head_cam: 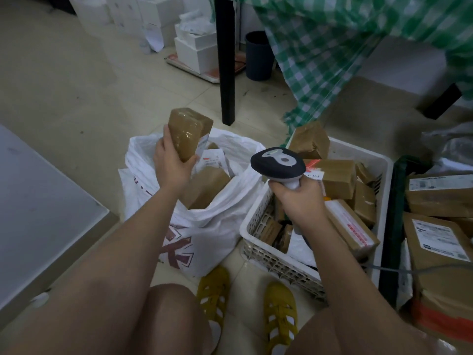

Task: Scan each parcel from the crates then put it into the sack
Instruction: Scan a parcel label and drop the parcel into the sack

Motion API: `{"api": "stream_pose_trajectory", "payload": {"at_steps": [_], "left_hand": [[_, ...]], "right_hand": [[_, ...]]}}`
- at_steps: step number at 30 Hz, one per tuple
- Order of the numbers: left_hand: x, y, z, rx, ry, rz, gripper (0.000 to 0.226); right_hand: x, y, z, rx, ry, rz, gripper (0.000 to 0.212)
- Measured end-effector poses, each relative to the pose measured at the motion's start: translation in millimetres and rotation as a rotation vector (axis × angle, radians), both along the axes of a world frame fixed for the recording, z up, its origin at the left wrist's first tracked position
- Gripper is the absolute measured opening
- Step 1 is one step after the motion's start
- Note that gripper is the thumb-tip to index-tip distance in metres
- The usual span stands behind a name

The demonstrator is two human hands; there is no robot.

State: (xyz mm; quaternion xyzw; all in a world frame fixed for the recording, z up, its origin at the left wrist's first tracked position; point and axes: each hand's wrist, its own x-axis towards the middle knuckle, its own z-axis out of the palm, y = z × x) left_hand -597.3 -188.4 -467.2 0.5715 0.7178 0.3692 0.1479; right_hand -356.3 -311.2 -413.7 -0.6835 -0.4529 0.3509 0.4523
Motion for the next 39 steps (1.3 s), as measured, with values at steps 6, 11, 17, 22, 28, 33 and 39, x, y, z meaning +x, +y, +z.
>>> {"api": "stream_pose_trajectory", "payload": {"at_steps": [6,11,17,22,28,33,39], "left_hand": [[-24.6,15.0,-36.8,-0.325,0.650,-0.152,0.091],[-40.8,5.9,-65.8,-0.765,0.649,-0.147,0.041],[-17.4,-4.0,-38.3,-0.379,0.169,-0.306,0.031],[53.7,-25.6,1.6,-0.322,-0.134,-0.454,0.035],[158.8,-42.2,4.0,-0.301,-0.240,-0.693,0.034],[234.9,-70.9,-29.0,-0.391,-0.226,-0.931,0.035],[299.7,-95.5,-70.9,-0.264,0.450,-1.412,0.063]], "right_hand": [[-6.4,14.0,-6.9,0.001,0.020,0.041,0.030],[-3.2,17.1,-13.0,-0.034,0.038,0.038,0.026],[9.7,12.2,-12.2,-0.087,0.118,0.008,0.029],[31.3,-2.0,-3.9,-0.091,0.097,-0.093,0.022],[83.4,-28.2,-1.4,-0.117,0.066,-0.237,0.023],[121.0,-43.5,4.7,-0.095,0.103,-0.413,0.025],[144.8,-49.7,0.6,-0.076,0.126,-0.499,0.026]]}}
